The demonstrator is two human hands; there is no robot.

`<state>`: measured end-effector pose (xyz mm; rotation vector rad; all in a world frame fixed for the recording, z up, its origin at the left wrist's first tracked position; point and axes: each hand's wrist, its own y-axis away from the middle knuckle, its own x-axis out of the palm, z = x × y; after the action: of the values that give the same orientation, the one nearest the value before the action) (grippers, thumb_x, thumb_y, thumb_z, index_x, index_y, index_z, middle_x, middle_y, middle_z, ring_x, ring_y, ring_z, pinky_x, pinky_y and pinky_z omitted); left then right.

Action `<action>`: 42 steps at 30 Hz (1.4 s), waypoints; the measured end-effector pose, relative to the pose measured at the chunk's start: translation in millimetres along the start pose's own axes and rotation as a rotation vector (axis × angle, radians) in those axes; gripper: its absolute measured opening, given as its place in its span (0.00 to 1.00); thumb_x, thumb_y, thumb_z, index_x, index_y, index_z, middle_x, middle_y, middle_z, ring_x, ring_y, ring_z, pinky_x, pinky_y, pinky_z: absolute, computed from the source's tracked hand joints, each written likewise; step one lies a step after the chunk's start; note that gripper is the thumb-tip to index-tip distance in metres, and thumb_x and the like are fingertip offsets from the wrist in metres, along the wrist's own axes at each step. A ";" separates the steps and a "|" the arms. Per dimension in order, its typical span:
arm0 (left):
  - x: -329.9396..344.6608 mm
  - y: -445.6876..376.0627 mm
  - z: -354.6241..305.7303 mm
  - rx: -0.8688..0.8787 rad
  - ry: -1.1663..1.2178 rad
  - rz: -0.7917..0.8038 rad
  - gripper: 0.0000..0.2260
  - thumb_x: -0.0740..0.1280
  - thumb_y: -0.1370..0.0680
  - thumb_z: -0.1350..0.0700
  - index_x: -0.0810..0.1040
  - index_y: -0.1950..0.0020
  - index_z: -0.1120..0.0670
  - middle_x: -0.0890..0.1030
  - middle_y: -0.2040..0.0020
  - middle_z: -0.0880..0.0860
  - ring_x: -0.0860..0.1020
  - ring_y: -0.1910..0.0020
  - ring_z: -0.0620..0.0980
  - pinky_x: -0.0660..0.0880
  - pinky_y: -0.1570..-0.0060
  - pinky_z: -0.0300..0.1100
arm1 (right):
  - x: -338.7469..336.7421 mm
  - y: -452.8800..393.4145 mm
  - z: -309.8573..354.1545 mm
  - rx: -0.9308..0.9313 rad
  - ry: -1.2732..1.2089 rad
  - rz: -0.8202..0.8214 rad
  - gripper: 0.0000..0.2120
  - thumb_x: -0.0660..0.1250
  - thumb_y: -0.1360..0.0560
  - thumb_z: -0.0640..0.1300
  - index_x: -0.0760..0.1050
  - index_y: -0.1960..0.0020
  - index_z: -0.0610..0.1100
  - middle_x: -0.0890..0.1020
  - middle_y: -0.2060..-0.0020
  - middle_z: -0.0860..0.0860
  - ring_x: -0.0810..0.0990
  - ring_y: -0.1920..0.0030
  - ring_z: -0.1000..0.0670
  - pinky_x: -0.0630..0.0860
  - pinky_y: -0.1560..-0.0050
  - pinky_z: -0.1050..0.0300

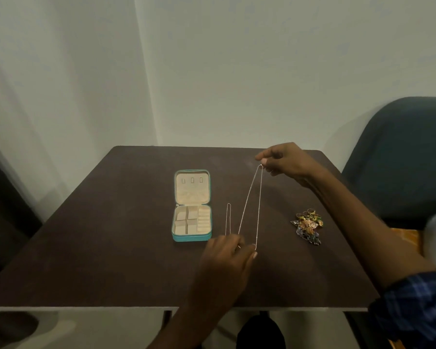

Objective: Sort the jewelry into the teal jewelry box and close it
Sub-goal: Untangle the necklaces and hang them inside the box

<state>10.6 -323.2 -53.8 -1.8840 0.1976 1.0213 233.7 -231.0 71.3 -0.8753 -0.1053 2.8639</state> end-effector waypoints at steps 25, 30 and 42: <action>49.1 36.5 -0.6 -0.051 0.013 0.349 0.04 0.69 0.32 0.50 0.81 0.59 0.46 0.81 0.59 0.44 0.80 0.60 0.42 0.77 0.63 0.33 | 80.9 -37.0 -96.8 0.018 0.511 0.154 0.06 0.67 0.27 0.33 0.82 0.54 0.35 0.85 0.54 0.44 0.81 0.51 0.47 0.72 0.52 0.61; 50.1 36.7 1.8 -0.033 -0.037 0.385 0.14 0.79 0.41 0.45 0.81 0.60 0.44 0.80 0.61 0.42 0.79 0.61 0.40 0.76 0.61 0.32 | 92.8 -44.2 -98.2 0.002 0.499 0.199 0.05 0.69 0.28 0.35 0.82 0.53 0.38 0.85 0.54 0.45 0.81 0.50 0.48 0.70 0.52 0.63; 55.5 35.1 1.5 -0.032 -0.046 0.315 0.15 0.56 0.26 0.49 0.83 0.54 0.48 0.82 0.58 0.45 0.80 0.58 0.42 0.76 0.55 0.36 | 100.9 -56.7 -105.7 0.043 0.536 0.110 0.05 0.68 0.27 0.37 0.81 0.55 0.37 0.84 0.56 0.42 0.80 0.54 0.45 0.69 0.58 0.60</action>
<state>26.9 -325.8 -117.4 -1.8934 0.4639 1.2837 216.9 -156.5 -65.5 -1.6392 0.0661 2.5998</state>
